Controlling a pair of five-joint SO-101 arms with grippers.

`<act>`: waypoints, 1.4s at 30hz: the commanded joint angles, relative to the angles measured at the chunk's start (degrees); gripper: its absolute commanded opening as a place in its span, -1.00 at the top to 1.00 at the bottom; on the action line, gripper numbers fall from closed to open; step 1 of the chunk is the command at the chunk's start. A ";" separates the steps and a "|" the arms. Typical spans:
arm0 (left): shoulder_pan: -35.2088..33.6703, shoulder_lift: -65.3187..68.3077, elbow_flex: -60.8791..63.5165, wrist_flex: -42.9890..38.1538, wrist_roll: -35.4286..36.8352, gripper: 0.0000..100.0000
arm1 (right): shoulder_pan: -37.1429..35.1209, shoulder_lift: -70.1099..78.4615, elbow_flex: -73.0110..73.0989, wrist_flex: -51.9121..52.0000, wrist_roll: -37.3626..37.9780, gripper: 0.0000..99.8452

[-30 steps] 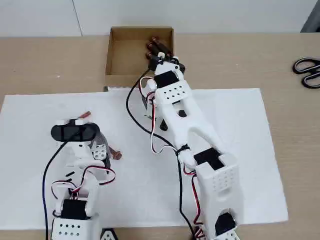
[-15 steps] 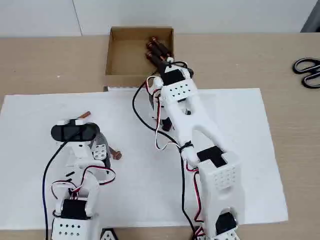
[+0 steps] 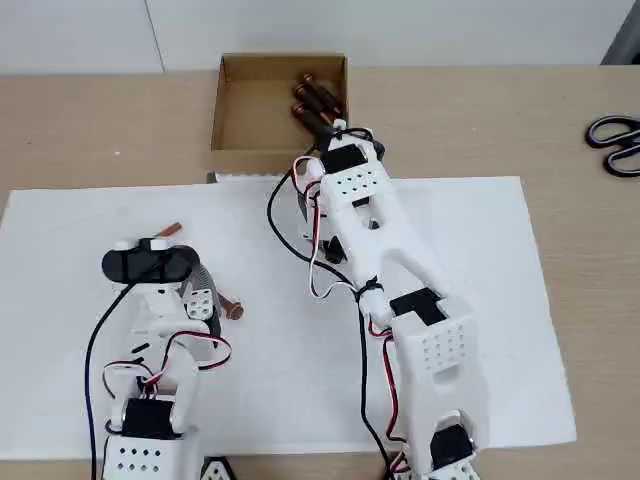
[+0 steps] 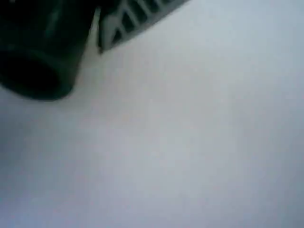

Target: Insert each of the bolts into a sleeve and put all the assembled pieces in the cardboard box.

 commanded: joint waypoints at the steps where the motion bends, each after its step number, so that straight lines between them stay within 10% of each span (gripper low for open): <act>1: -0.35 0.26 -0.13 -0.44 -0.09 0.99 | 0.48 0.22 -1.32 -0.57 -0.53 0.73; 16: -0.35 0.26 -0.13 -0.44 -0.09 0.99 | 0.48 -4.18 -1.76 -0.48 0.00 0.99; 28: -0.26 0.26 -0.13 -0.44 -0.09 0.99 | 2.07 -28.35 -1.67 6.37 14.24 0.99; 42: -0.26 3.52 -22.11 14.68 -7.47 0.86 | 22.20 -37.32 -1.14 10.51 14.15 0.99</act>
